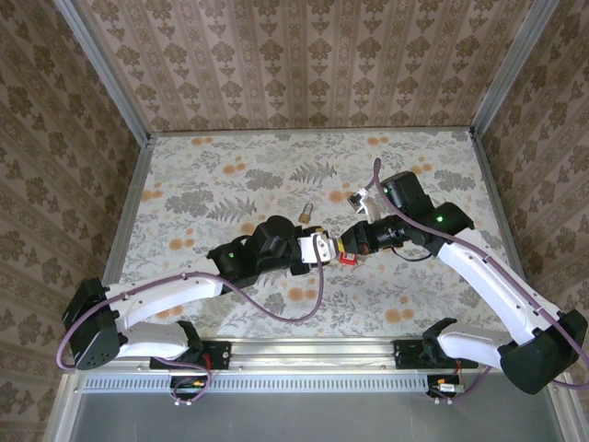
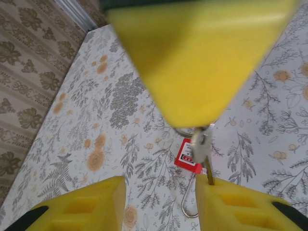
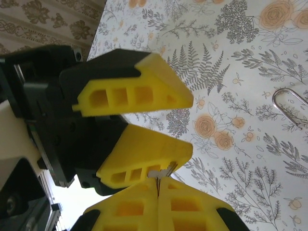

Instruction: Unlock with the key

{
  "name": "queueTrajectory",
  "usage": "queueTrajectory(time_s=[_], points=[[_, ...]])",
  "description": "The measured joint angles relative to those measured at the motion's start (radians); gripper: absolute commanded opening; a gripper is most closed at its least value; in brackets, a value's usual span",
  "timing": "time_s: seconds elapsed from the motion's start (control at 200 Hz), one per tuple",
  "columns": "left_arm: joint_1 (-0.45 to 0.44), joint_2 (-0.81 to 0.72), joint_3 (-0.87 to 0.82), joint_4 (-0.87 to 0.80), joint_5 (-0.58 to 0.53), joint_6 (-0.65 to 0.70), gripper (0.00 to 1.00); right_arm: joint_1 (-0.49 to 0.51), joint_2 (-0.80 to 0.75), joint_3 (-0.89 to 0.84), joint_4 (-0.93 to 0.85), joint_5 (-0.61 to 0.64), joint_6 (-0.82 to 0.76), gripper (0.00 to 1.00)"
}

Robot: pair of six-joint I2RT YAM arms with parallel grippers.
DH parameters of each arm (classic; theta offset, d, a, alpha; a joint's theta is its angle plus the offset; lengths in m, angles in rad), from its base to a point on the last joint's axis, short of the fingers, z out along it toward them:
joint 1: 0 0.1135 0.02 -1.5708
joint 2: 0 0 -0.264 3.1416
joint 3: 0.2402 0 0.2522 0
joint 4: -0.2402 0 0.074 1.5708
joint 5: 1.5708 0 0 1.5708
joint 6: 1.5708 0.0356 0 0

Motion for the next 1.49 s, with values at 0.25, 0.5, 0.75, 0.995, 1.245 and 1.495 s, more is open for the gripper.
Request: queueTrajectory(time_s=[0.25,0.5,0.75,0.995,1.245,1.495], points=[[-0.024,-0.004,0.0,-0.002,0.008,-0.001,0.42,-0.006,0.001,0.0,0.0,0.0,0.0,0.01],[-0.034,-0.014,0.0,-0.001,0.011,-0.008,0.42,-0.006,0.001,0.0,0.001,0.0,0.001,0.0],[-0.037,-0.023,0.0,0.0,0.01,-0.008,0.43,-0.006,0.001,0.001,0.001,0.0,0.012,0.0],[-0.037,-0.023,-0.029,0.0,-0.017,-0.011,0.51,-0.006,-0.001,0.023,0.001,0.004,0.02,0.0],[-0.034,-0.048,-0.07,0.001,-0.051,-0.032,0.62,-0.006,-0.009,0.05,0.001,0.011,0.041,0.0],[-0.007,-0.115,-0.086,0.096,-0.006,-0.152,0.6,-0.004,-0.038,0.066,0.005,0.077,0.097,0.0]])
